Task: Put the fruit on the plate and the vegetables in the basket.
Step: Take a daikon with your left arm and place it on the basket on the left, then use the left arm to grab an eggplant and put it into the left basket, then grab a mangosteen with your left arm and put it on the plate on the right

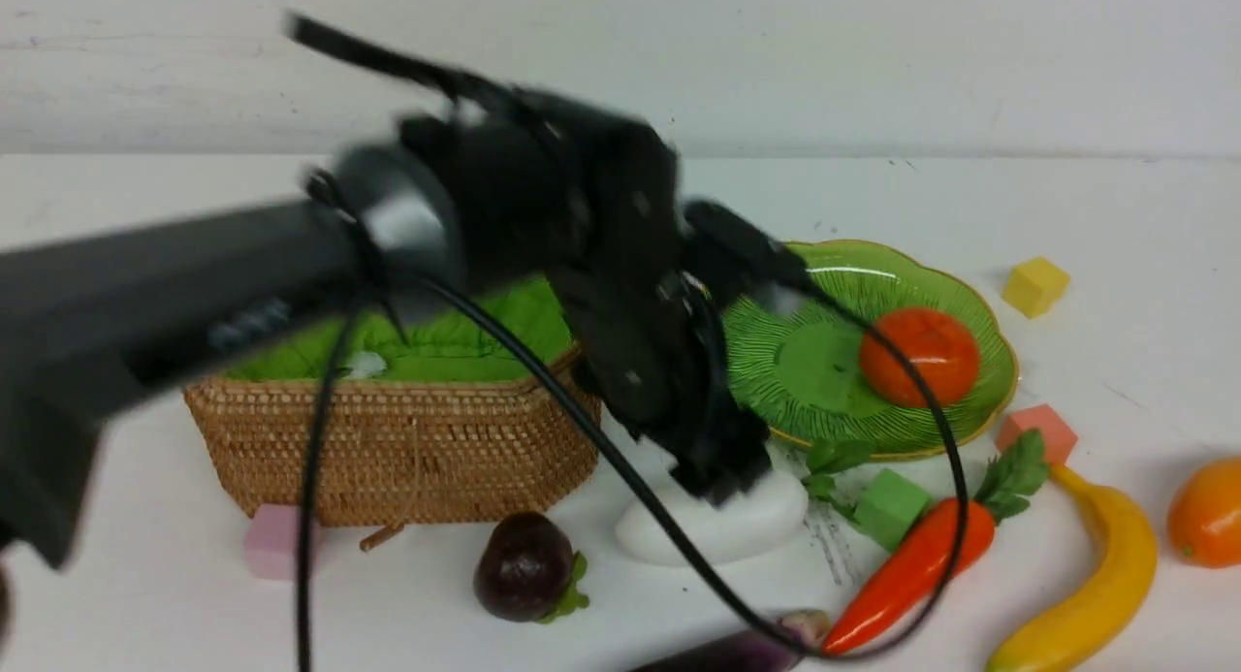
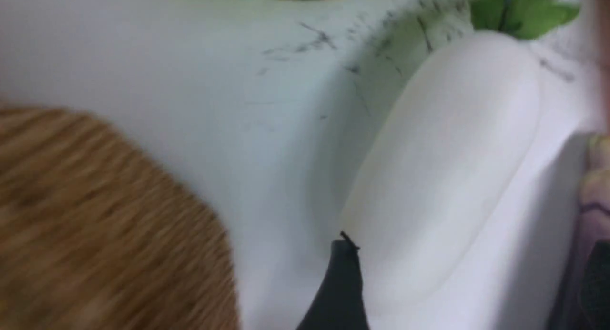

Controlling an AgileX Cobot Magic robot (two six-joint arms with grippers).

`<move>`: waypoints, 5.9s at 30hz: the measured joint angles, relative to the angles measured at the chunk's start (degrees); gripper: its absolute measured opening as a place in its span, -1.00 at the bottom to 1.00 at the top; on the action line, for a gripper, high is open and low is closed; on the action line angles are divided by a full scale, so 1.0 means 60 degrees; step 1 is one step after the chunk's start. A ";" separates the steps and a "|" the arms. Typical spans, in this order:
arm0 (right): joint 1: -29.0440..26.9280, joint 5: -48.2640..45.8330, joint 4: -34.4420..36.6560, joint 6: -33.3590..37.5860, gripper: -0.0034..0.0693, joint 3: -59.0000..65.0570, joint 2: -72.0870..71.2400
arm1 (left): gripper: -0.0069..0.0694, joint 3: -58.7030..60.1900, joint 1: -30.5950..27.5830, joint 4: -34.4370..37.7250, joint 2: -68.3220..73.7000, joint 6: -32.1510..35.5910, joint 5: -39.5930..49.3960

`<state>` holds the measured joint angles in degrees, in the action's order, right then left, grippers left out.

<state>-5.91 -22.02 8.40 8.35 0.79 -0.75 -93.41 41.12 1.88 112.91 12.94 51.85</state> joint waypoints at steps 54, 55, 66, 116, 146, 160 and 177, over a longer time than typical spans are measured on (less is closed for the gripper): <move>0.0000 -0.0008 0.0000 0.0000 -0.25 0.0000 0.0000 | 0.92 -0.0230 -0.3878 -0.1258 -0.1244 0.3789 0.1090; 0.0000 -0.0008 0.0000 0.0000 -0.25 0.0000 0.0000 | 0.94 -0.0222 -0.3878 -0.1110 -0.1355 0.3748 0.1247; 0.0000 -0.0008 0.0000 0.0000 -0.25 0.0000 0.0000 | 0.87 -0.0009 -0.1982 0.3039 -0.4474 0.3227 0.1340; 0.0000 -0.0008 0.0000 0.0000 -0.25 0.0000 0.0000 | 0.04 -0.1798 -0.0277 -0.2567 -0.2264 0.2303 0.3049; 0.0000 -0.0008 0.0000 0.0000 -0.25 0.0000 0.0000 | 0.78 0.0636 -0.3559 0.1741 -0.3434 0.1491 0.3001; 0.0000 -0.0008 0.0000 0.0000 -0.25 0.0000 0.0000 | 0.74 0.4603 -0.3223 0.3320 -0.3914 -0.0387 0.1169; 0.0000 -0.0008 0.0000 0.0000 -0.25 0.0000 0.0000 | 0.74 0.4700 -0.1515 -0.0209 -0.1844 -0.4575 -0.1702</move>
<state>-5.91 -22.07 8.40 8.35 0.79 -0.75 -65.21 32.03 0.62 101.85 -14.52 41.63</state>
